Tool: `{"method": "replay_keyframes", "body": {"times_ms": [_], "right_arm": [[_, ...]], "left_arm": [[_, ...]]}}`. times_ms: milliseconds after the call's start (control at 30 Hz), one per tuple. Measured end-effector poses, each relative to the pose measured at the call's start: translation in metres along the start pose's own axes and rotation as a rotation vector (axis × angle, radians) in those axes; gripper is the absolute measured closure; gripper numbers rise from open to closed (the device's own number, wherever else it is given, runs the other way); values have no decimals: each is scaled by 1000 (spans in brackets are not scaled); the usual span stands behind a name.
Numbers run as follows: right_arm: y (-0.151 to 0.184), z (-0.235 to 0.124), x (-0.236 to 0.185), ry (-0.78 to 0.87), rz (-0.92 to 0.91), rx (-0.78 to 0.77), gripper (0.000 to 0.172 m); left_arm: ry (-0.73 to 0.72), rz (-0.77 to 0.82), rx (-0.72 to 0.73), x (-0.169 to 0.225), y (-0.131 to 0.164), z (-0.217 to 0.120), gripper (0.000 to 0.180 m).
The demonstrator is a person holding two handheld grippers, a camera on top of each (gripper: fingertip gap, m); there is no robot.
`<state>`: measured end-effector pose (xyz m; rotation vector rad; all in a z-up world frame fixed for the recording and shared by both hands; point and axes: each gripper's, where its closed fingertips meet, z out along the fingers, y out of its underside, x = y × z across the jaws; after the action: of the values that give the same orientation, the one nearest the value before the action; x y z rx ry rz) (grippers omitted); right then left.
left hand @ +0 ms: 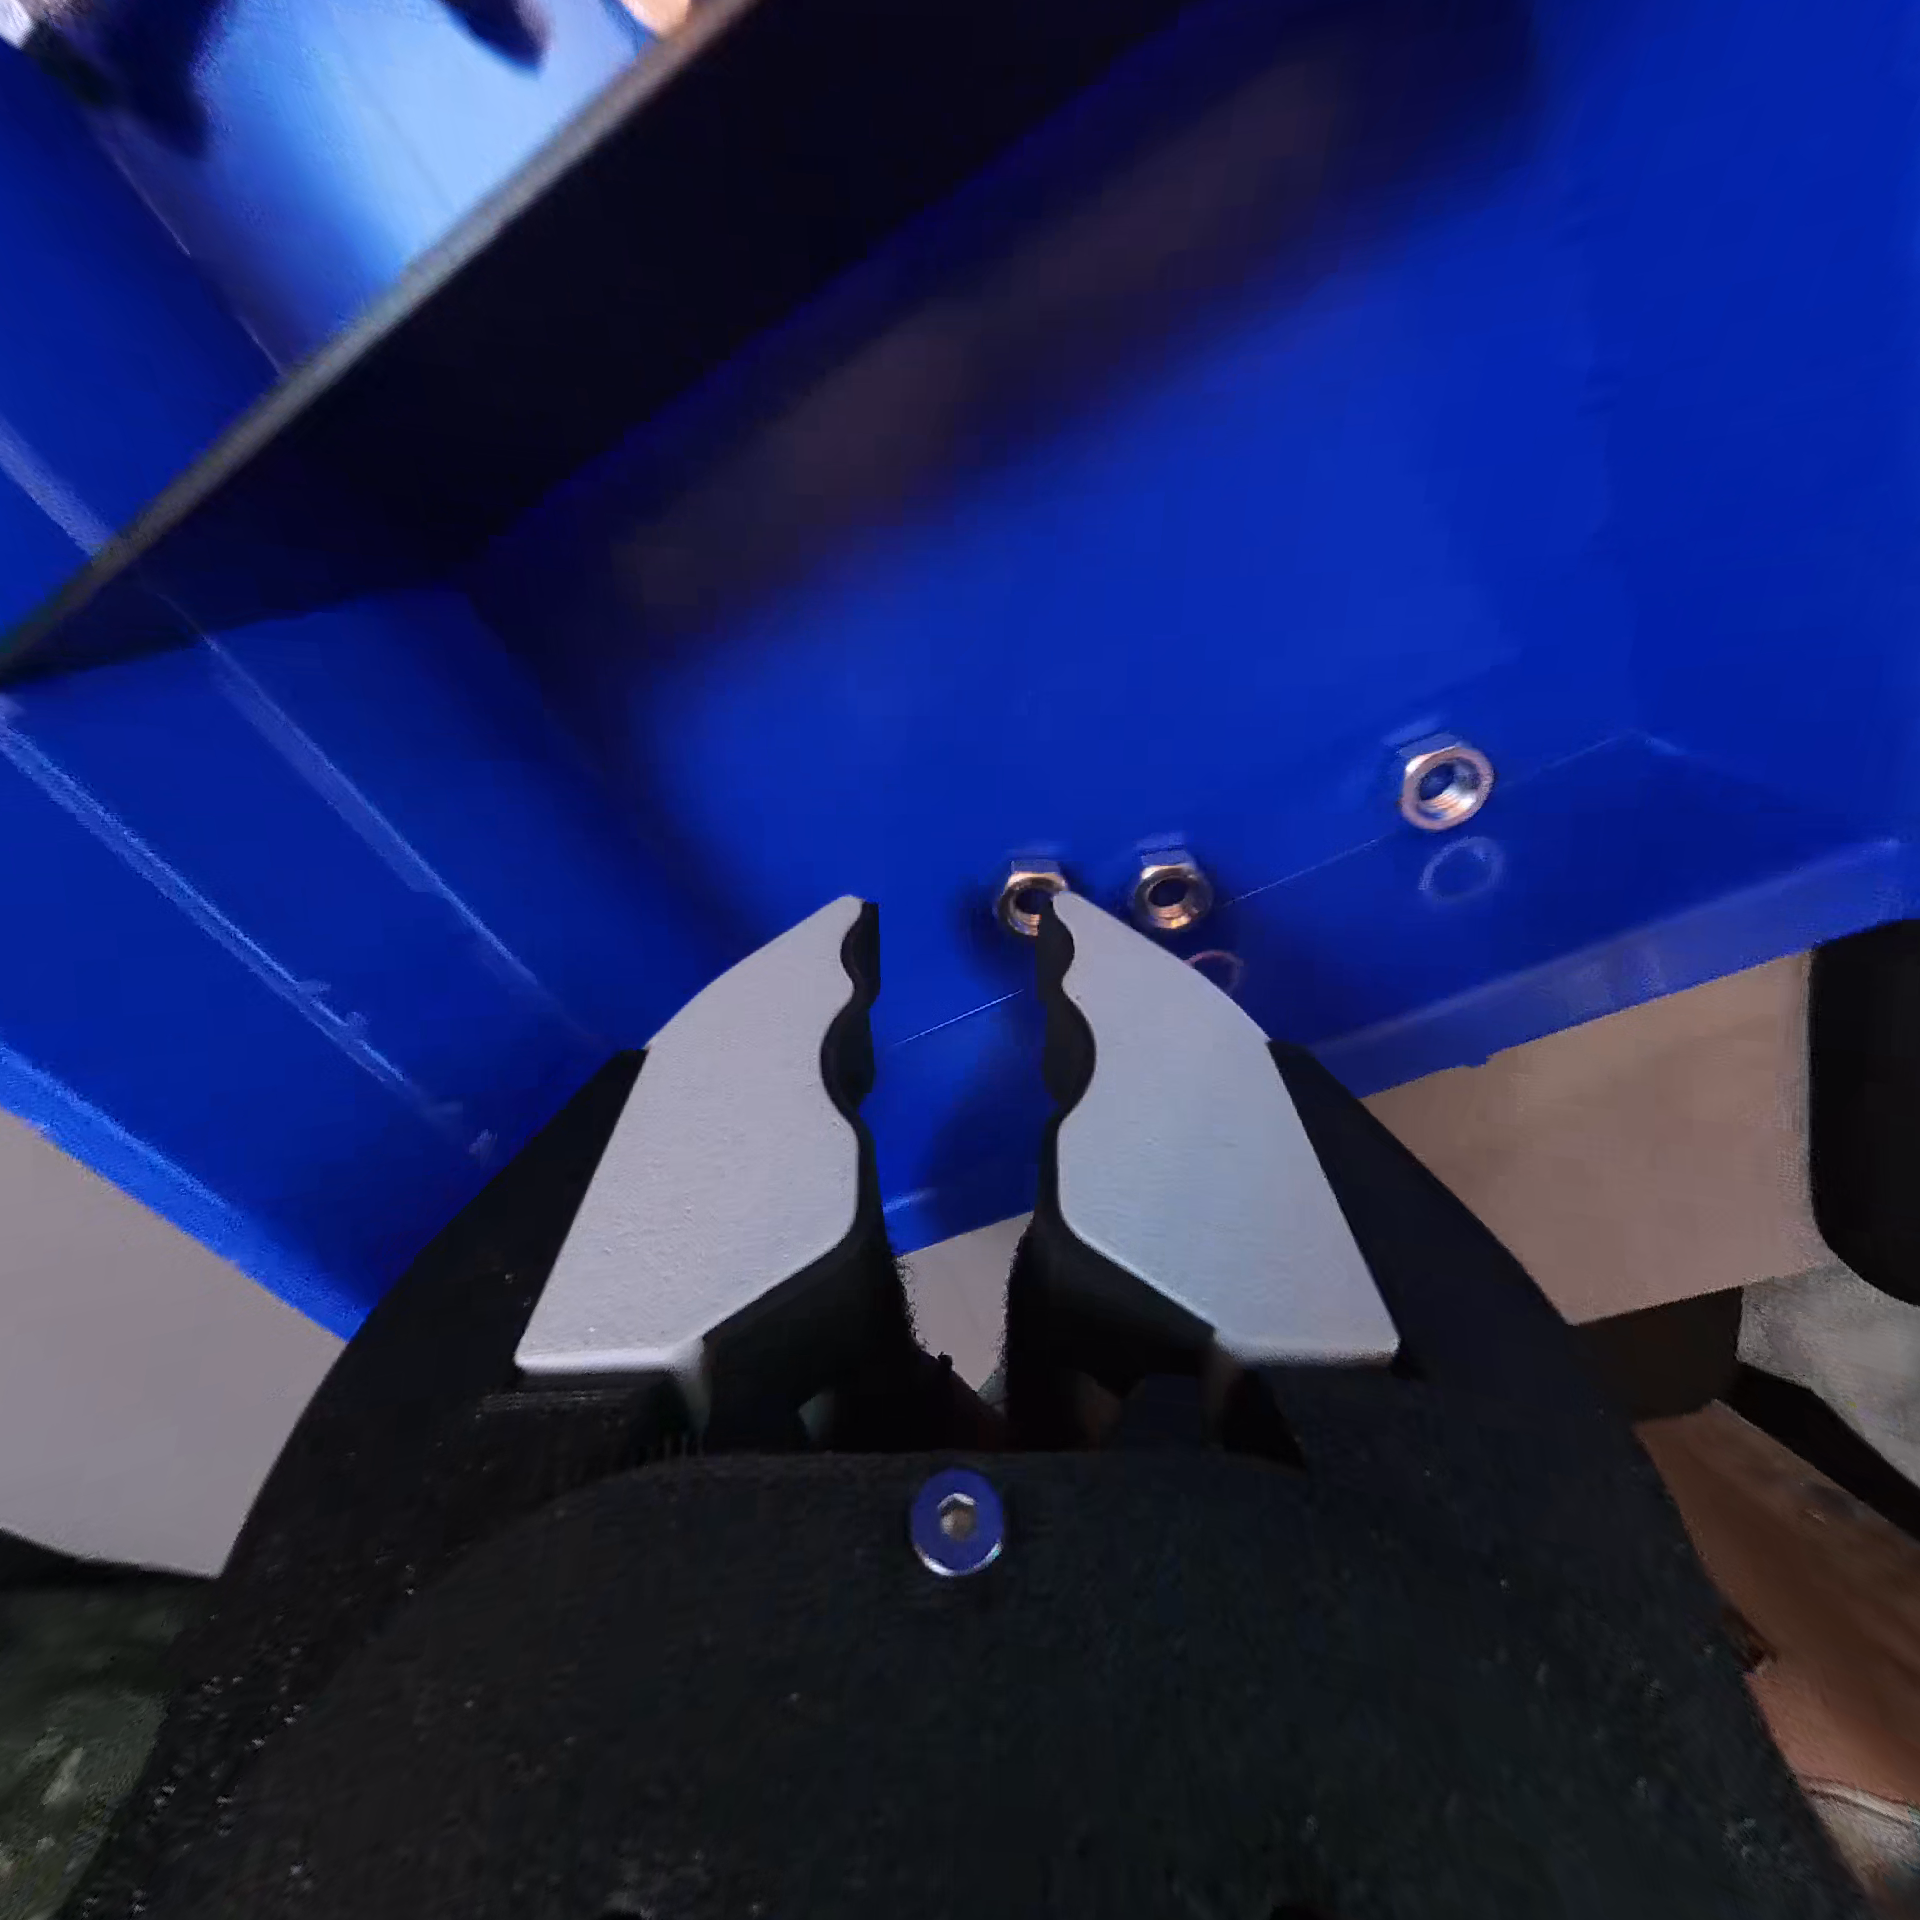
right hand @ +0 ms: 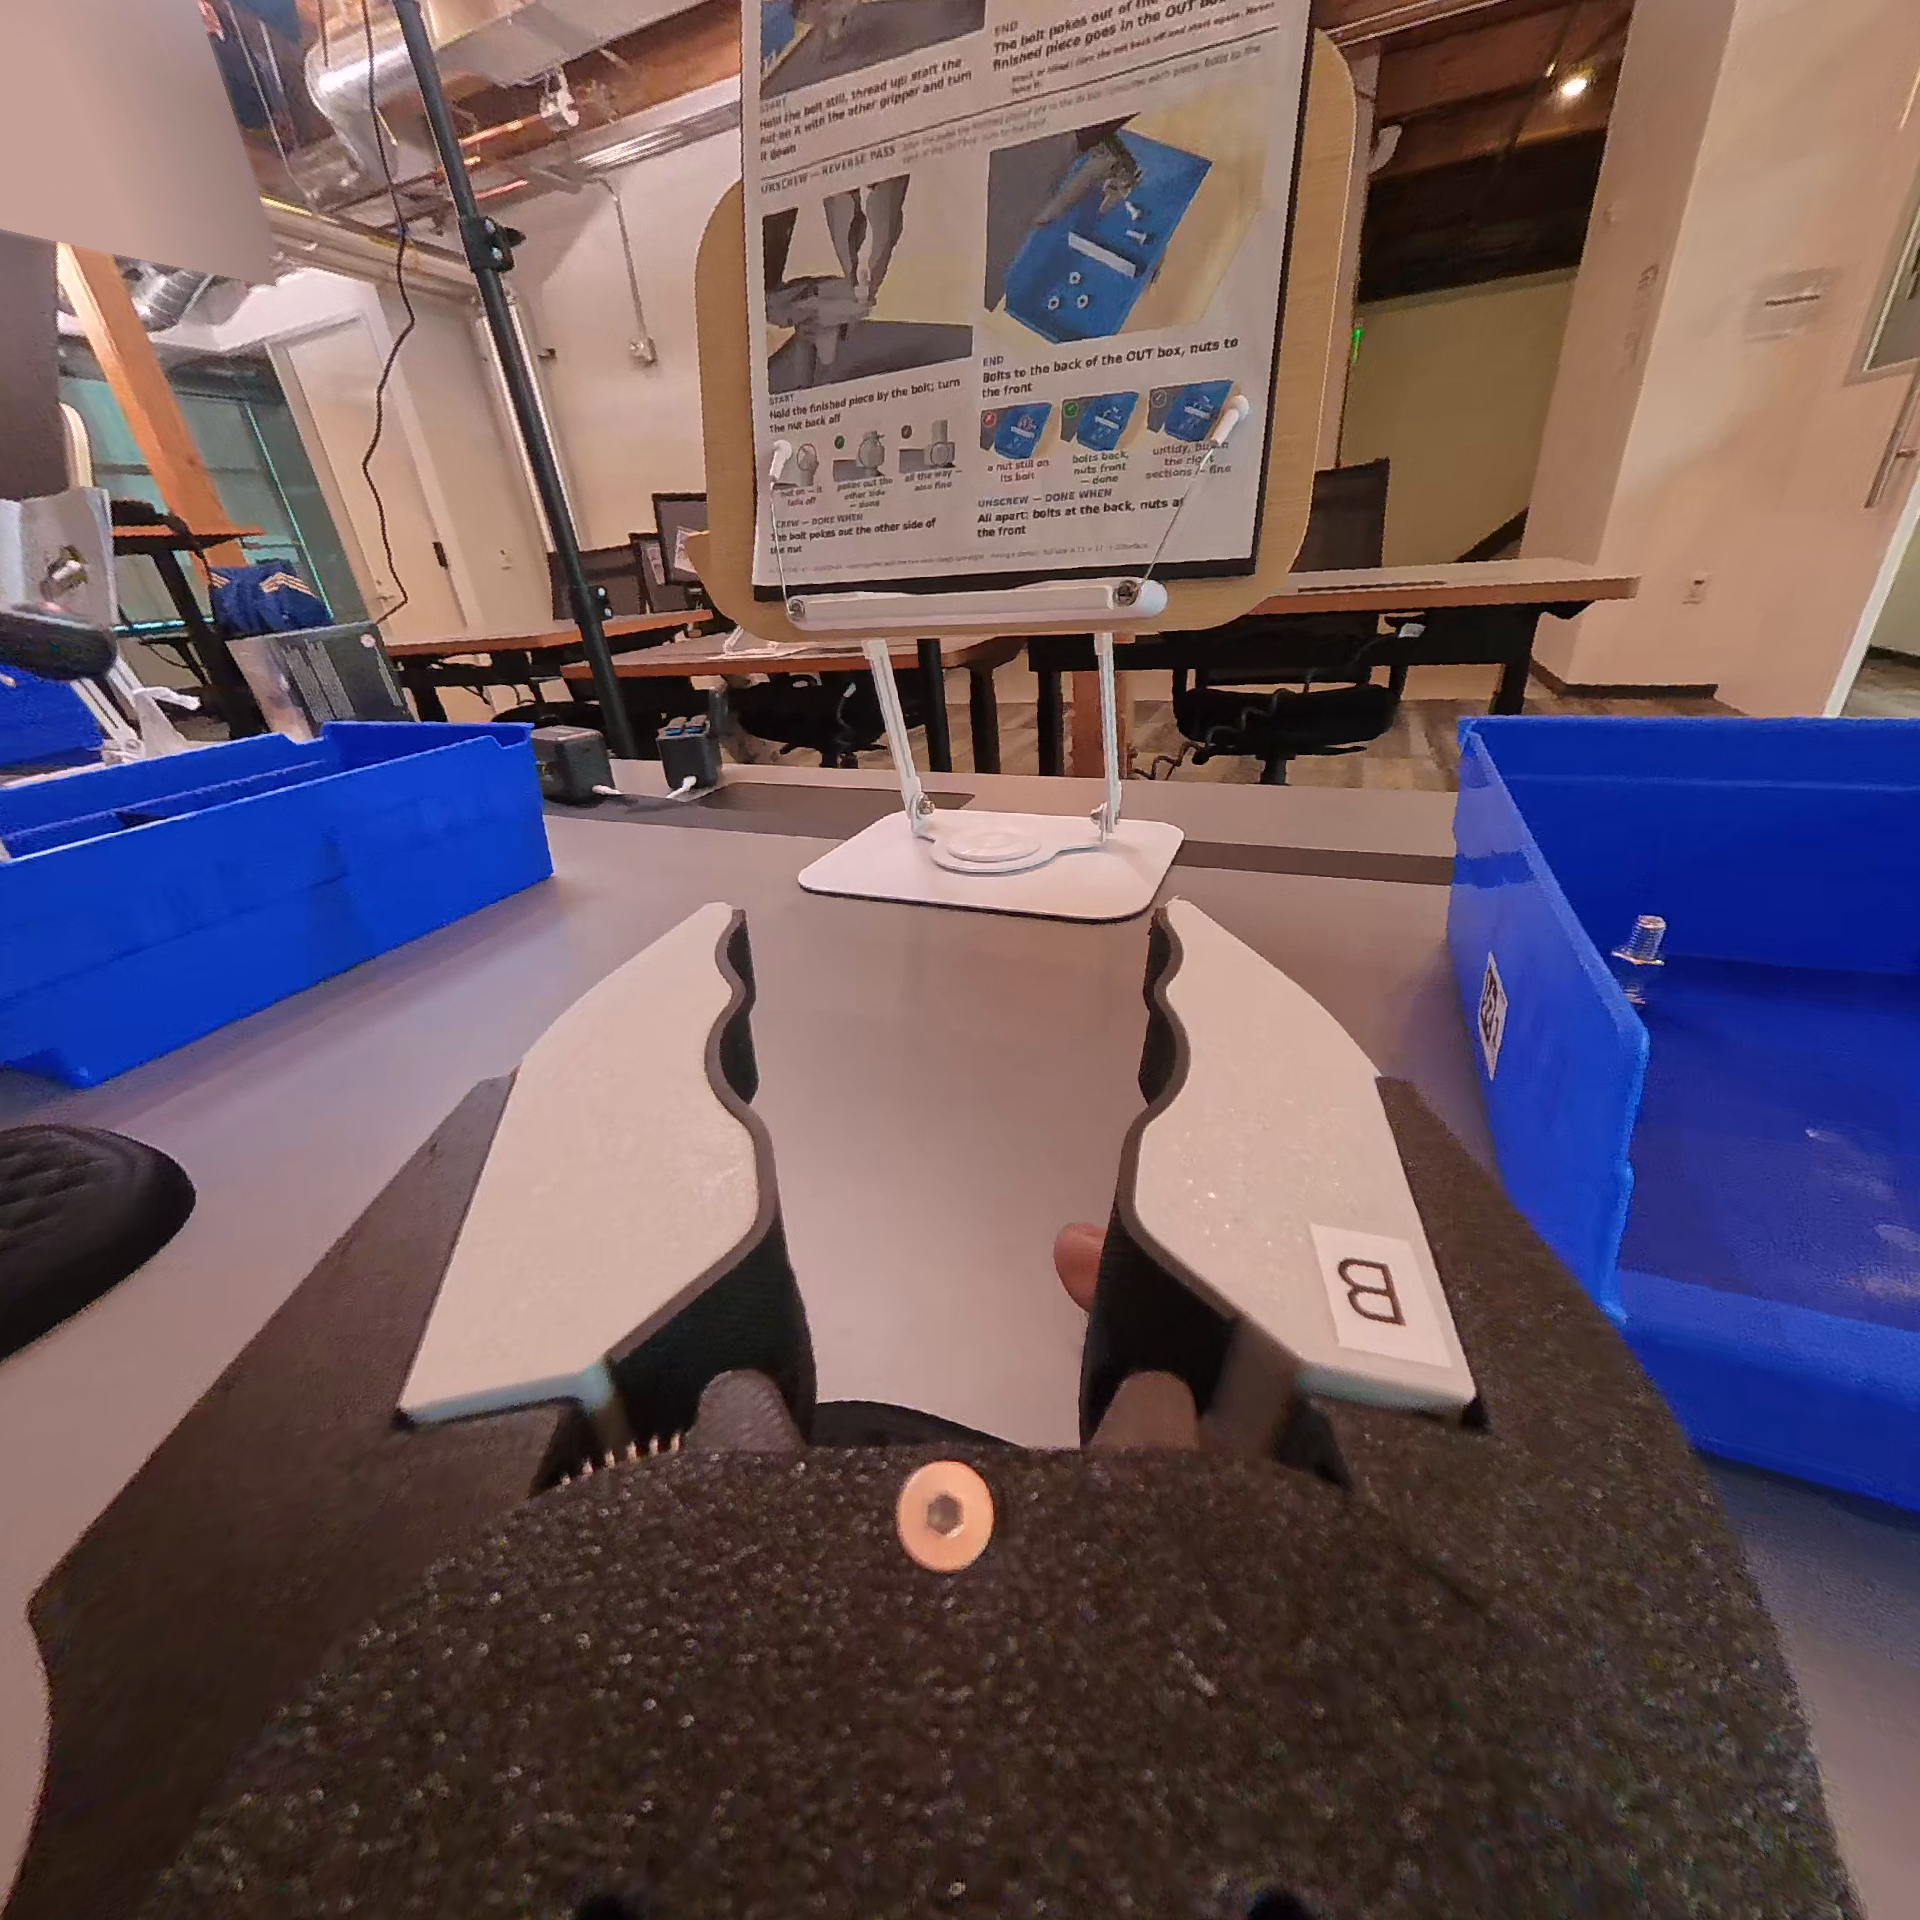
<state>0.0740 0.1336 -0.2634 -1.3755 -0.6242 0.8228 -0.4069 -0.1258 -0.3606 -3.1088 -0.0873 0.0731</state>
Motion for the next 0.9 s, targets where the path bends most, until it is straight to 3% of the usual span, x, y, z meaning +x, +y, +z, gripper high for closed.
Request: {"method": "replay_keyframes", "body": {"times_ms": [567,700,900], "right_arm": [[-1,0,0,-22,23,6,104],[0,0,0,-20,16,6,104],[1,1,-2,-25,4,-4,105]], "left_arm": [[68,-58,-23,11,11,26,151],[57,-41,-13,9,13,28,162],[47,5,90,16,0,-3,163]]}}
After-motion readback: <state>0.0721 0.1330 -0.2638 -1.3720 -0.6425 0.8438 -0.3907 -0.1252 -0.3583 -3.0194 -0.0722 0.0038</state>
